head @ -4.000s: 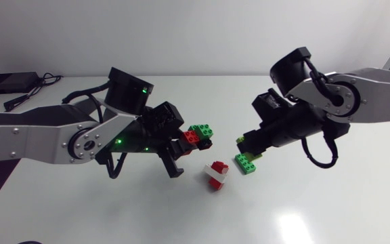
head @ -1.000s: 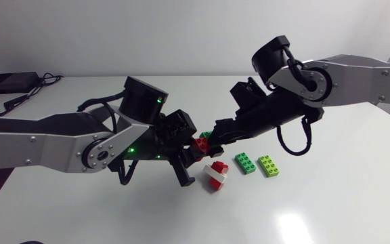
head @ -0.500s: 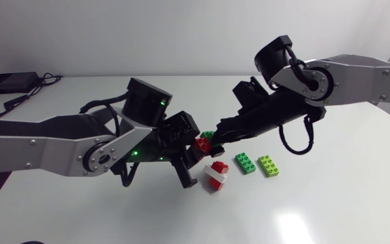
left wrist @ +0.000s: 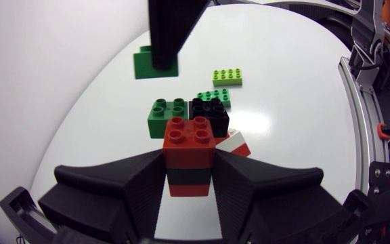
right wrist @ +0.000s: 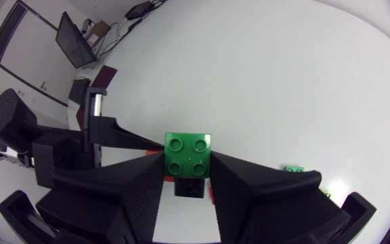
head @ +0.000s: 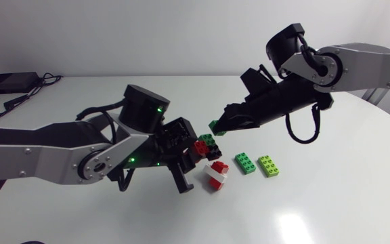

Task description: Separate the duplo bricks

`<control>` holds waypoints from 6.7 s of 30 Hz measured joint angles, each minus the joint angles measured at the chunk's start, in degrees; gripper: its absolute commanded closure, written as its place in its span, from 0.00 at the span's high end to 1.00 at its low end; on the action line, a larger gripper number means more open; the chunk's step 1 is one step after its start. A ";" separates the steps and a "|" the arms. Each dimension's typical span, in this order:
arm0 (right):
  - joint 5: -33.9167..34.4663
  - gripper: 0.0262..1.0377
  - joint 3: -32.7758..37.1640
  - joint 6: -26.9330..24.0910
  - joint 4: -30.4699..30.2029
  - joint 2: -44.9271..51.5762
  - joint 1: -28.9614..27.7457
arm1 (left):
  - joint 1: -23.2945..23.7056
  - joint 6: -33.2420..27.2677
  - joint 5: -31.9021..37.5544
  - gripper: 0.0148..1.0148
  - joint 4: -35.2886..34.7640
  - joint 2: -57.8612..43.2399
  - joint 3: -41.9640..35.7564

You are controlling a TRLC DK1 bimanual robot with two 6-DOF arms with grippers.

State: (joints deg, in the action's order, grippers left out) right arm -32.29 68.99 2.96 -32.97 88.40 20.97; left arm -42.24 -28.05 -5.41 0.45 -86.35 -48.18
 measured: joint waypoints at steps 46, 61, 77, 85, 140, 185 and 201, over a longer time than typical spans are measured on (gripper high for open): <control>25.49 0.83 4.35 -10.08 13.94 25.86 -1.01 | 7.26 -0.63 -8.41 0.30 -7.08 4.42 -0.15; 13.57 0.82 -4.28 -7.32 10.78 0.28 -1.86 | 7.76 0.31 -8.59 0.30 -6.12 0.90 -2.78; 8.41 0.79 -5.64 -2.27 9.31 -1.79 4.42 | 9.64 4.87 -10.71 0.31 -5.75 -0.42 -5.46; 8.41 0.79 -5.79 -2.27 9.31 -1.79 4.66 | 9.62 5.49 -10.71 0.31 -5.27 -0.81 -5.46; 0.15 0.33 -7.30 0.90 10.56 -1.79 0.24 | 7.04 7.56 -11.15 0.31 -4.68 0.00 -5.60; 31.28 0.36 -26.91 -6.91 26.60 6.84 -25.90 | 8.37 6.69 -11.58 0.31 -5.14 2.78 -3.80; 27.87 0.86 -26.86 -7.08 22.86 1.75 -26.29 | 7.72 6.67 -11.58 0.31 -5.14 4.07 -2.45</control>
State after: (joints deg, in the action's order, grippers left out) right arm -4.43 42.13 -4.12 -10.11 90.15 -5.32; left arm -34.52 -21.39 -16.99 -4.69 -82.28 -50.63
